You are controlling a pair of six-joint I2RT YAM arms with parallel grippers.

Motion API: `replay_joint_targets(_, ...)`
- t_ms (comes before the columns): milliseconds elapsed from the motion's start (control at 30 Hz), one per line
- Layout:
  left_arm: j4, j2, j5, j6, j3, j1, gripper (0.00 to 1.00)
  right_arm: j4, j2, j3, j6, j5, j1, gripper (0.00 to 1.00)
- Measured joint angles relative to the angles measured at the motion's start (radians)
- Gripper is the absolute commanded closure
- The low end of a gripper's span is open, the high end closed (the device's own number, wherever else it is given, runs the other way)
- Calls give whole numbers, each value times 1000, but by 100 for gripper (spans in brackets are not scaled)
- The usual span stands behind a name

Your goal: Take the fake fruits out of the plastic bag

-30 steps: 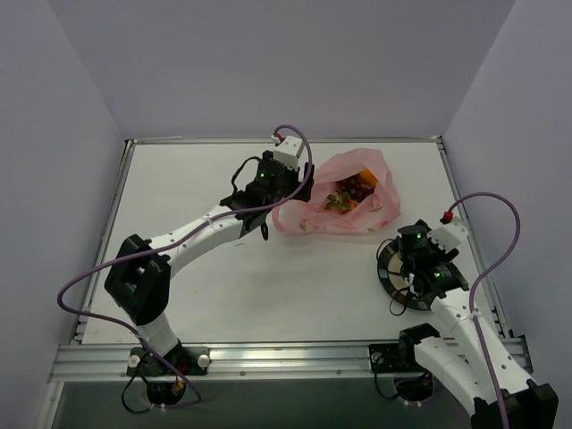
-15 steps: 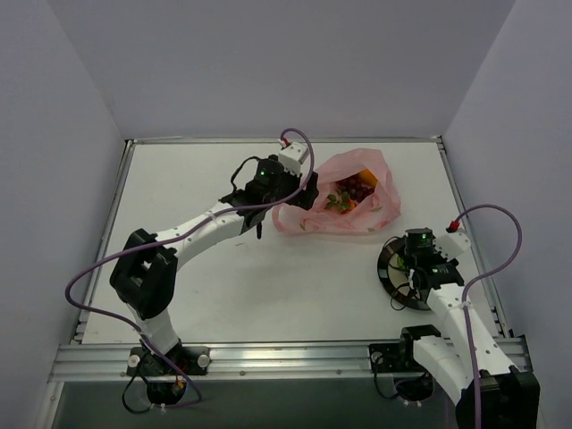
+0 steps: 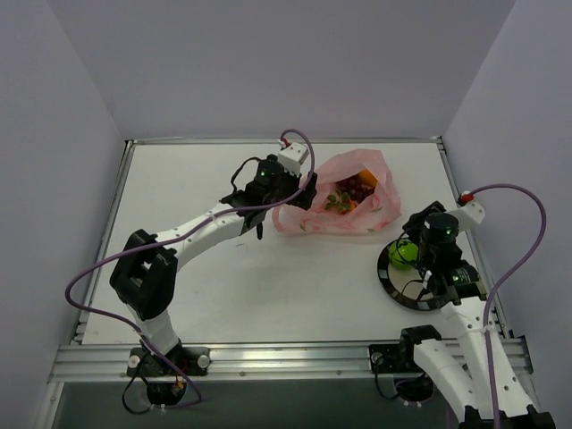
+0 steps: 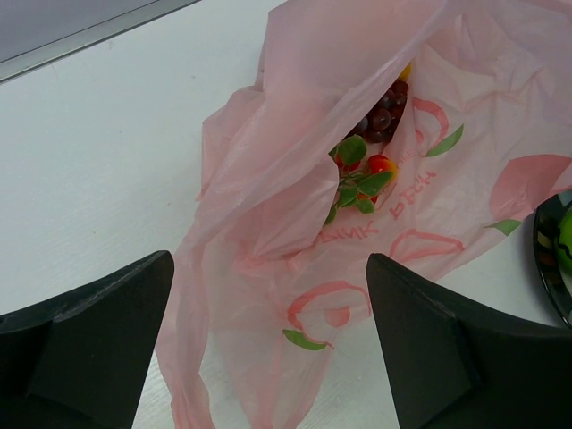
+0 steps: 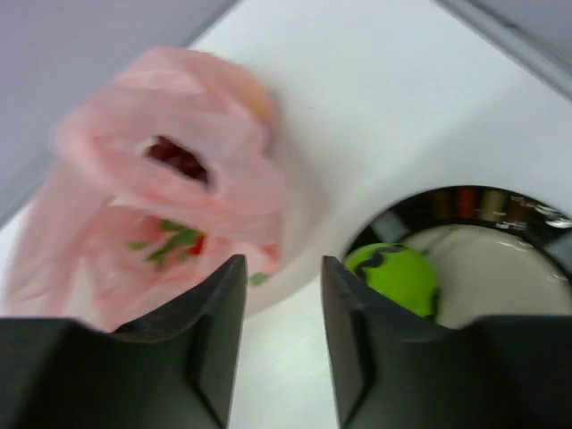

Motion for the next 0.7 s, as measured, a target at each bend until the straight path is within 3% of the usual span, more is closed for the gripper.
replay_joint_targets(67, -7, 0, -16, 1, 0, 0, 12, 45, -1, 35, -36, -67, 44, 78)
replay_joint_targets(200, -41, 0, -35, 2, 1, 1, 12, 129, 114, 83, -113, -167, 219, 78)
replay_joint_targets(367, -89, 23, -39, 18, 24, 6, 11, 191, 411, 163, -221, -190, 429, 72)
replay_joint_targets(533, -107, 56, -38, 20, 45, 19, 13, 222, 642, 214, -333, -184, 440, 61)
replay_joint_targets(700, -113, 87, -37, 19, 53, 34, 17, 255, 779, 292, -409, -190, 389, 57)
